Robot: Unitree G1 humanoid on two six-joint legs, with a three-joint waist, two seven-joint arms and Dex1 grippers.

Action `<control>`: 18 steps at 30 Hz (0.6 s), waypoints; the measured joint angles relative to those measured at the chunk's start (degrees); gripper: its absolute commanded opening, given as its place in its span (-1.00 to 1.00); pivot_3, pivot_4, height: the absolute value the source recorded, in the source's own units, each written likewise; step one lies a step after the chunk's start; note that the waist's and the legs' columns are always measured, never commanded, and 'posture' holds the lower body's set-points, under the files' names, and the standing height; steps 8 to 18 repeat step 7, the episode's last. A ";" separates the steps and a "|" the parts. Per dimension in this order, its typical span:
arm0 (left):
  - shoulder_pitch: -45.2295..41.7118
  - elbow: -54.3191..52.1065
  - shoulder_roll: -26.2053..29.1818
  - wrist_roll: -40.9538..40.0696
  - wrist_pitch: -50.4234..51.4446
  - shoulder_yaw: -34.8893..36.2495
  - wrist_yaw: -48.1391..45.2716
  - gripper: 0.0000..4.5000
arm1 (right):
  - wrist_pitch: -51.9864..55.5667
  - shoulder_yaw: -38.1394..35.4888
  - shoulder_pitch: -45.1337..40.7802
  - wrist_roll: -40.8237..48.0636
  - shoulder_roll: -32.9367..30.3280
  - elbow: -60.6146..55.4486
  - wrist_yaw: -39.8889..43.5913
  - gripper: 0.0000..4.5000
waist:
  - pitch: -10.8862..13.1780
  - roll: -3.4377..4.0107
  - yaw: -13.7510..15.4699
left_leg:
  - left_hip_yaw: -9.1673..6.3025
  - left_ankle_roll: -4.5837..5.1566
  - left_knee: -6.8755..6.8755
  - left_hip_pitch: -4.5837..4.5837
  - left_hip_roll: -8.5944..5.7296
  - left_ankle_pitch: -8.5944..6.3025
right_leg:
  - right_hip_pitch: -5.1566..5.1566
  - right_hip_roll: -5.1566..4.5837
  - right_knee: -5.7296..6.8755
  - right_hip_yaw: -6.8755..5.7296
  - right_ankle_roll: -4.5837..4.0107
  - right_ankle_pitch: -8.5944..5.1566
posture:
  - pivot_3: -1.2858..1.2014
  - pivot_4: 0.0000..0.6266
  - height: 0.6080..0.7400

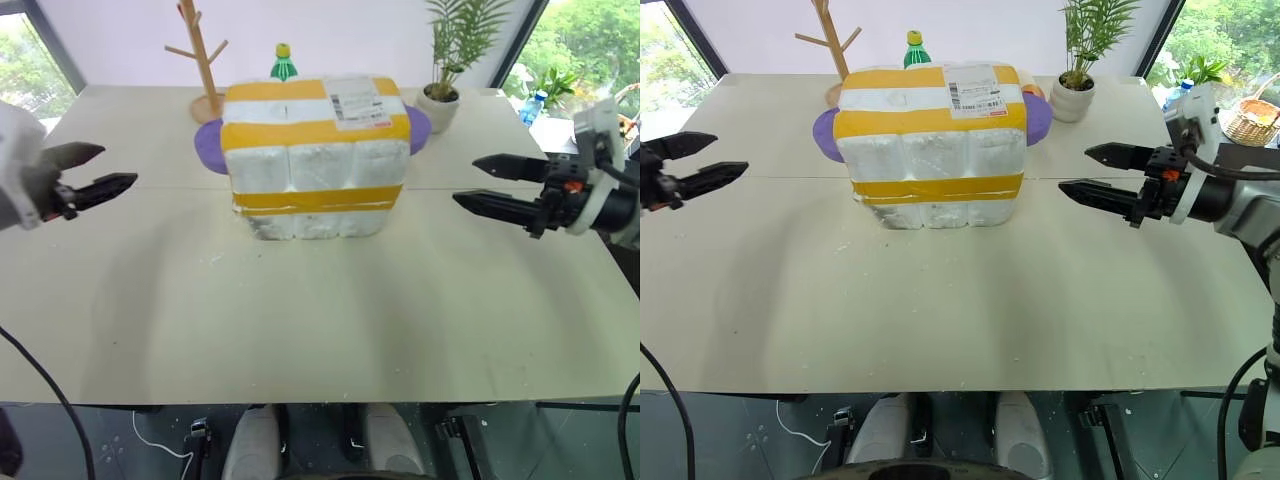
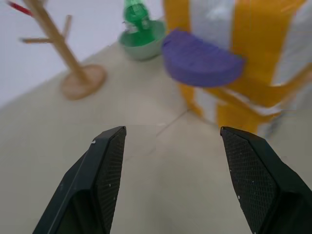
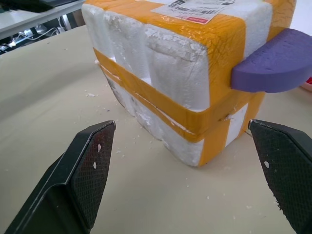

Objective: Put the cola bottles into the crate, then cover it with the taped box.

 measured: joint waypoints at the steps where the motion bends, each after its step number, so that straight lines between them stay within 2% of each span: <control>1: -0.17 1.03 2.07 -1.73 1.74 0.25 -2.63 0.43 | -0.37 0.77 -0.60 -0.72 -0.01 1.01 0.72 1.00 | -0.01 0.01 -0.03 | 0.01 0.00 -0.03 0.01 0.00 0.00 | 0.00 0.00 0.01 0.00 -0.01 -0.01 | 0.03 -0.52 1.00; 3: 1.51 2.52 5.98 -3.97 3.54 0.06 -9.03 0.43 | -1.11 2.32 -1.64 -1.93 0.00 2.63 2.25 1.00 | 0.01 0.04 -0.22 | 0.03 0.00 -0.06 0.01 -0.01 0.00 | -0.02 0.02 0.01 -0.01 -0.03 -0.02 | 0.03 -0.52 1.00; 7: 2.53 4.70 9.27 -5.31 3.65 -1.30 -16.83 0.43 | -2.17 4.67 -2.89 -3.44 0.22 3.69 4.35 1.00 | 0.05 0.10 -0.51 | 0.02 -0.01 -0.08 0.00 -0.01 0.00 | -0.03 0.01 0.00 -0.04 -0.05 -0.02 | 0.03 -0.52 1.00; 18: 2.53 4.70 9.27 -5.31 3.65 -1.30 -16.83 0.43 | -2.17 4.67 -2.89 -3.44 0.22 3.69 4.35 1.00 | 0.05 0.10 -0.51 | 0.02 -0.01 -0.08 0.00 -0.01 0.00 | -0.03 0.01 0.00 -0.04 -0.05 -0.02 | 0.03 -0.52 1.00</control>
